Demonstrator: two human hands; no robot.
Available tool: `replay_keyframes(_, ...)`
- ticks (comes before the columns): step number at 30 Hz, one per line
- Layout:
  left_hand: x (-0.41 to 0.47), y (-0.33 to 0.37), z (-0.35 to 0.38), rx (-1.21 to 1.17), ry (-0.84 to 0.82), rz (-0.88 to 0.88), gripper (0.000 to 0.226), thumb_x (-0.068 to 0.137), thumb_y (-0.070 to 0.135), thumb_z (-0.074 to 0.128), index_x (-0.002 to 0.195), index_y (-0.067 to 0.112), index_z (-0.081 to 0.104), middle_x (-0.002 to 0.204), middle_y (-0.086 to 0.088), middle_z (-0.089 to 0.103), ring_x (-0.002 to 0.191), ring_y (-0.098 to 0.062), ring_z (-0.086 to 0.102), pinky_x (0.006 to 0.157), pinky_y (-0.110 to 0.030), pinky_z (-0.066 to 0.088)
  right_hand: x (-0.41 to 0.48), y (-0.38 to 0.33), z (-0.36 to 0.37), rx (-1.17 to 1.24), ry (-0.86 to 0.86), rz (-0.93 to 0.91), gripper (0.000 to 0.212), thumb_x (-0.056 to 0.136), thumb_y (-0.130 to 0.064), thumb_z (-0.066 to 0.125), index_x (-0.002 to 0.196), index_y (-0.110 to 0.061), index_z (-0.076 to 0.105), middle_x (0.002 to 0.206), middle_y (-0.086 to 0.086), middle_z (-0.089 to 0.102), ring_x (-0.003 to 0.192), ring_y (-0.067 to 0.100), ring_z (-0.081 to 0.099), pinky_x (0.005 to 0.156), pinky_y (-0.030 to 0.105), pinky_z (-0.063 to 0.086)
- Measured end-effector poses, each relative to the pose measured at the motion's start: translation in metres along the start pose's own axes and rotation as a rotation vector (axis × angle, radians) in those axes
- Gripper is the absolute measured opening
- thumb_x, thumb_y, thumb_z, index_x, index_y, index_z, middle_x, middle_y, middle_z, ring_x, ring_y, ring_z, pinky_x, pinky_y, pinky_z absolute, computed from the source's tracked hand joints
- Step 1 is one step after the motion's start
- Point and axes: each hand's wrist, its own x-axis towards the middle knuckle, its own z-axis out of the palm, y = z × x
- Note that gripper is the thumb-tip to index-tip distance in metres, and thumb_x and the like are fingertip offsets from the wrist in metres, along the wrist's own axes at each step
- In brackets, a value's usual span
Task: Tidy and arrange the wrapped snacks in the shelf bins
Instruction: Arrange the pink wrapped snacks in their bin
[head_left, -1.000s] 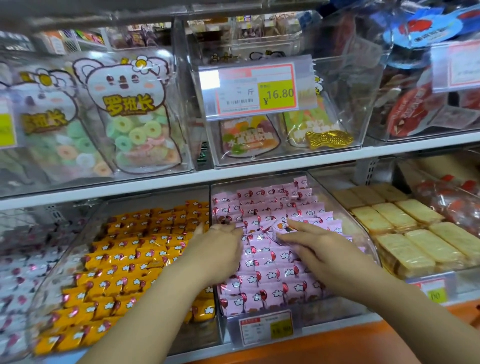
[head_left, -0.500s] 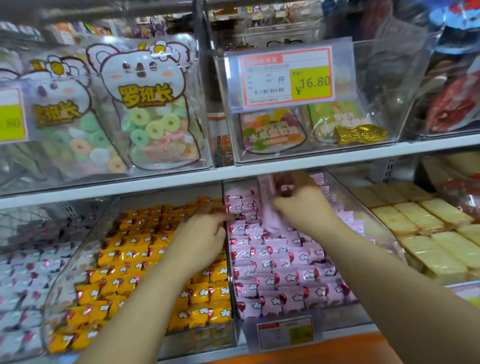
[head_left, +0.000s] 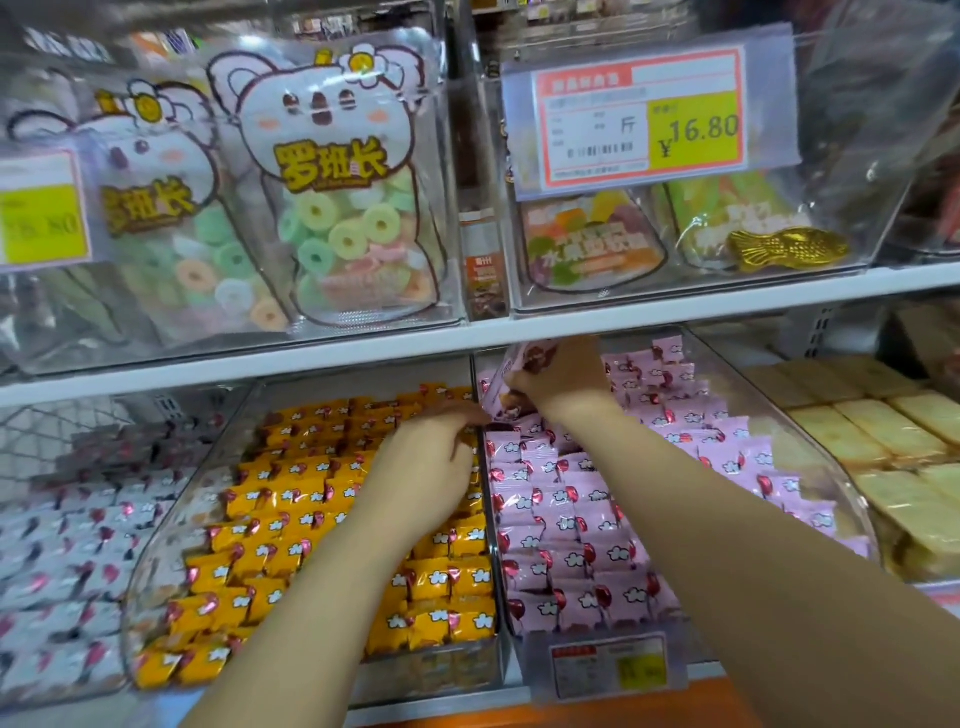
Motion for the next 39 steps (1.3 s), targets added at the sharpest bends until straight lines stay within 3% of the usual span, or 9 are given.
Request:
replay_keyframes(3, 0.004, 0.001, -0.001, -0.023, 0.025, -0.05, 0.04, 0.094, 0.013, 0.044, 0.128, 0.032, 0.053, 0.082, 0.006, 0.059, 0.064, -0.008, 0.053, 0.052, -0.018, 0.038, 0.001, -0.001, -0.004, -0.065, -0.071, -0.039, 0.054, 0.079, -0.024, 0.073, 0.123, -0.008, 0.046, 0.119, 0.006, 0.055, 0.102, 0.02, 0.054, 0.08, 0.021, 0.04)
replay_keyframes(7, 0.021, 0.016, -0.004, -0.21, 0.157, -0.08, 0.044, 0.092, 0.025, 0.057, 0.134, 0.022, 0.044, 0.13, 0.0, 0.053, 0.113, -0.019, 0.053, 0.086, -0.022, 0.039, -0.002, 0.002, -0.002, -0.132, -0.139, -0.183, 0.039, 0.071, -0.032, 0.079, 0.102, -0.017, 0.059, 0.095, -0.003, 0.063, 0.09, 0.017, 0.061, 0.081, 0.029, 0.049)
replay_keyframes(9, 0.032, 0.026, -0.003, -0.228, 0.129, -0.085, 0.038, 0.091, 0.03, 0.06, 0.125, 0.016, 0.049, 0.124, -0.003, 0.056, 0.113, -0.021, 0.054, 0.088, -0.024, 0.04, -0.004, 0.005, -0.005, -0.039, -0.183, -0.252, 0.02, 0.072, -0.023, 0.077, 0.08, -0.024, 0.058, 0.075, -0.011, 0.059, 0.07, 0.004, 0.058, 0.068, 0.026, 0.047)
replay_keyframes(11, 0.04, 0.031, -0.003, -0.19, 0.095, -0.095, 0.034, 0.091, 0.03, 0.06, 0.119, 0.013, 0.054, 0.118, -0.007, 0.061, 0.107, -0.025, 0.057, 0.088, -0.031, 0.044, -0.004, 0.009, -0.012, -0.023, -0.223, -0.287, 0.033, 0.076, -0.011, 0.069, 0.064, -0.031, 0.046, 0.06, -0.015, 0.047, 0.057, -0.003, 0.048, 0.06, 0.019, 0.038)
replay_keyframes(17, 0.038, 0.033, -0.008, -0.135, 0.068, -0.098, 0.042, 0.092, 0.034, 0.058, 0.13, 0.017, 0.049, 0.13, -0.006, 0.055, 0.118, -0.025, 0.051, 0.088, -0.027, 0.037, -0.001, 0.017, -0.013, -0.696, -0.285, -0.202, 0.017, 0.089, -0.031, 0.056, 0.096, -0.027, 0.07, 0.102, 0.0, 0.066, 0.095, 0.025, 0.061, 0.087, 0.033, 0.047)
replay_keyframes(21, 0.038, 0.032, -0.009, -0.122, 0.055, -0.101, 0.045, 0.092, 0.037, 0.058, 0.131, 0.018, 0.047, 0.13, -0.007, 0.054, 0.116, -0.025, 0.051, 0.086, -0.026, 0.036, 0.004, 0.02, -0.006, -0.651, -0.256, -0.153, 0.023, 0.09, -0.028, 0.052, 0.091, -0.013, 0.069, 0.098, 0.009, 0.067, 0.09, 0.029, 0.063, 0.082, 0.036, 0.052)
replay_keyframes(28, 0.052, 0.025, 0.005, 0.076, -0.083, -0.126, 0.039, 0.089, 0.029, 0.063, 0.127, 0.033, 0.051, 0.132, 0.003, 0.054, 0.111, -0.021, 0.055, 0.093, -0.032, 0.045, 0.0, 0.029, -0.009, -0.542, -0.276, -0.131, 0.019, 0.093, -0.016, 0.05, 0.092, -0.018, 0.069, 0.102, 0.008, 0.067, 0.09, 0.028, 0.064, 0.081, 0.036, 0.052)
replay_keyframes(36, 0.036, 0.032, 0.0, 0.417, -0.029, 0.072, 0.041, 0.094, 0.03, 0.05, 0.135, 0.027, 0.045, 0.144, 0.005, 0.04, 0.132, -0.021, 0.036, 0.114, -0.042, 0.02, -0.007, 0.028, -0.026, -0.501, -0.274, -0.234, 0.023, 0.093, -0.019, 0.049, 0.104, -0.02, 0.069, 0.107, 0.004, 0.068, 0.096, 0.027, 0.062, 0.083, 0.033, 0.05)
replay_keyframes(39, 0.014, 0.037, 0.0, 0.576, -0.11, 0.155, 0.044, 0.099, 0.037, 0.036, 0.141, 0.025, 0.036, 0.152, 0.006, 0.027, 0.142, -0.018, 0.018, 0.115, -0.047, 0.007, -0.015, 0.037, -0.038, -0.695, -0.284, -0.364, 0.023, 0.093, -0.03, 0.047, 0.108, -0.028, 0.064, 0.114, 0.0, 0.065, 0.104, 0.026, 0.058, 0.087, 0.034, 0.048)
